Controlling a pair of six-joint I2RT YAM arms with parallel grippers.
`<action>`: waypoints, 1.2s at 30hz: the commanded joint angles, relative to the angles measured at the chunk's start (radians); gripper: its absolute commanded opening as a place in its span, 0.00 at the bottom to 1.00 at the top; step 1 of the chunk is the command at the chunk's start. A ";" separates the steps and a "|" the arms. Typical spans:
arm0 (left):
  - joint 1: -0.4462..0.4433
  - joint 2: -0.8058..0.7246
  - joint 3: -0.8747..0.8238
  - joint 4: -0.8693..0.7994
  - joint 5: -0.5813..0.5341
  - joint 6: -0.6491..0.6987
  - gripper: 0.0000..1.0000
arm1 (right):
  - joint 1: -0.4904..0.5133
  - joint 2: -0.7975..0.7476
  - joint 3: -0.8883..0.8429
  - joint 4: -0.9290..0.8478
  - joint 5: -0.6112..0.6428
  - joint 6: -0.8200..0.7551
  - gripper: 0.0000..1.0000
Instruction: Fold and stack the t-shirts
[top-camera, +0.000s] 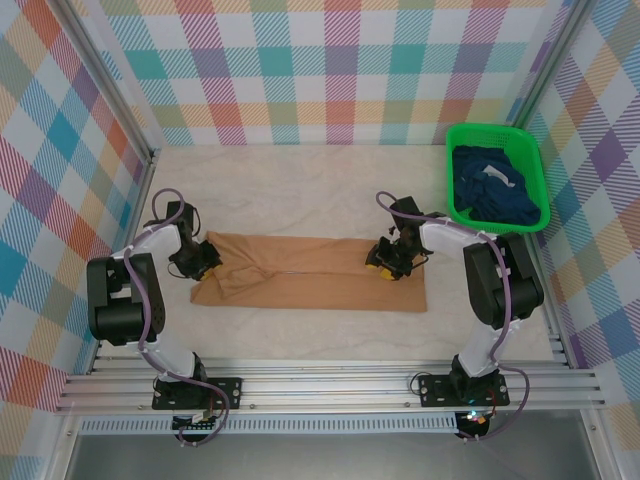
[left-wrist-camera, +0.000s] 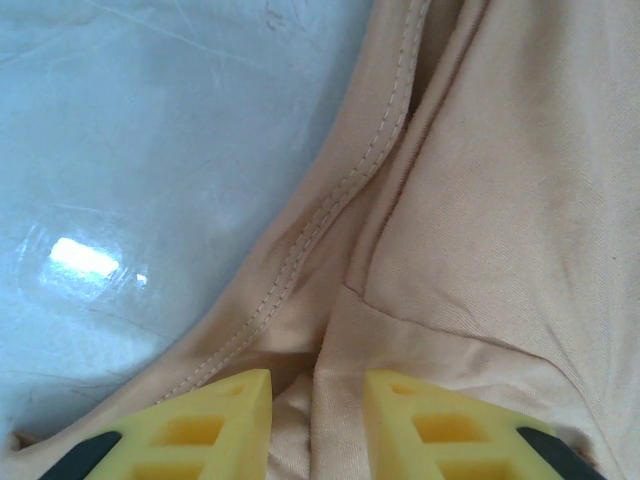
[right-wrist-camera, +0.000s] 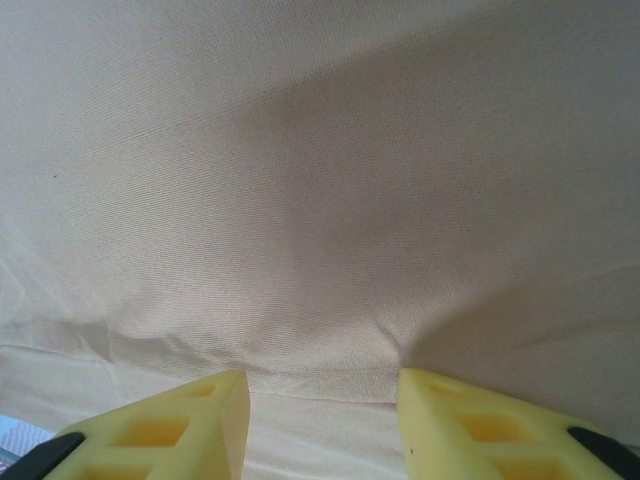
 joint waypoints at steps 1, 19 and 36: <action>-0.008 -0.009 -0.009 0.020 0.008 0.008 0.29 | 0.008 0.018 0.017 -0.014 -0.001 0.010 0.43; -0.036 -0.026 -0.029 0.007 -0.009 0.020 0.22 | 0.007 0.022 0.023 -0.019 0.002 0.008 0.43; -0.035 -0.030 -0.047 0.010 -0.019 0.034 0.14 | 0.008 0.028 0.026 -0.025 0.004 0.010 0.42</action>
